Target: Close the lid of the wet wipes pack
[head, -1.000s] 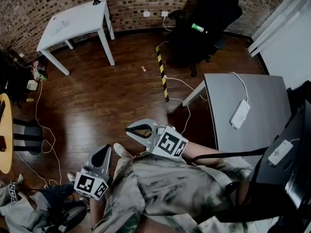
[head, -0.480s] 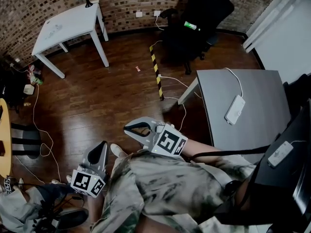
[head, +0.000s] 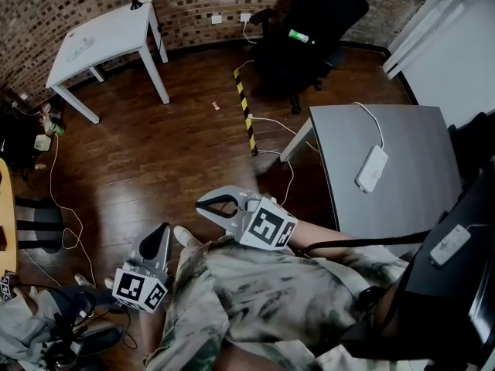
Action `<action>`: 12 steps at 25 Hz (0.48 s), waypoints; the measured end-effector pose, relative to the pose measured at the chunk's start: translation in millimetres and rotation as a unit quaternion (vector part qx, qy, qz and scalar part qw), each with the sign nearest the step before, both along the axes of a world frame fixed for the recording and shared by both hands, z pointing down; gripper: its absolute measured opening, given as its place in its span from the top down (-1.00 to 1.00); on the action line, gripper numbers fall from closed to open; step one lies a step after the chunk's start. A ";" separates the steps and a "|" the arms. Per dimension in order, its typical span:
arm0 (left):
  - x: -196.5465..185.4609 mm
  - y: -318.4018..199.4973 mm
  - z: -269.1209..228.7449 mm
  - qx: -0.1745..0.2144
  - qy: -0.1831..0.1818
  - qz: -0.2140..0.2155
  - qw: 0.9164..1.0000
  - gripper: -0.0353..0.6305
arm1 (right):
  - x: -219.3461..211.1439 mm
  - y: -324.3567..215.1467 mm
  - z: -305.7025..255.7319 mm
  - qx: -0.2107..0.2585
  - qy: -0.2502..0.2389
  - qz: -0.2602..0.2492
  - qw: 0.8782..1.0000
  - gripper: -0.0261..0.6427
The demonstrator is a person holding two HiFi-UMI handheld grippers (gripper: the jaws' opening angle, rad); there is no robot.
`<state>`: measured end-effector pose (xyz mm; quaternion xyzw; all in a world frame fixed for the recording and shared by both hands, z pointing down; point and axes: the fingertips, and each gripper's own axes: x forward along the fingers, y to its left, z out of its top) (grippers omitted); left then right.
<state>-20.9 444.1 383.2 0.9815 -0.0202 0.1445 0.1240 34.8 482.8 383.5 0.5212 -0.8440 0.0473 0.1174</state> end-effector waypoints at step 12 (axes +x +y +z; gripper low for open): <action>-17.3 -12.1 3.1 -0.004 0.005 -0.015 1.000 0.89 | -16.1 -10.1 3.1 -0.009 0.008 -0.010 1.000 0.90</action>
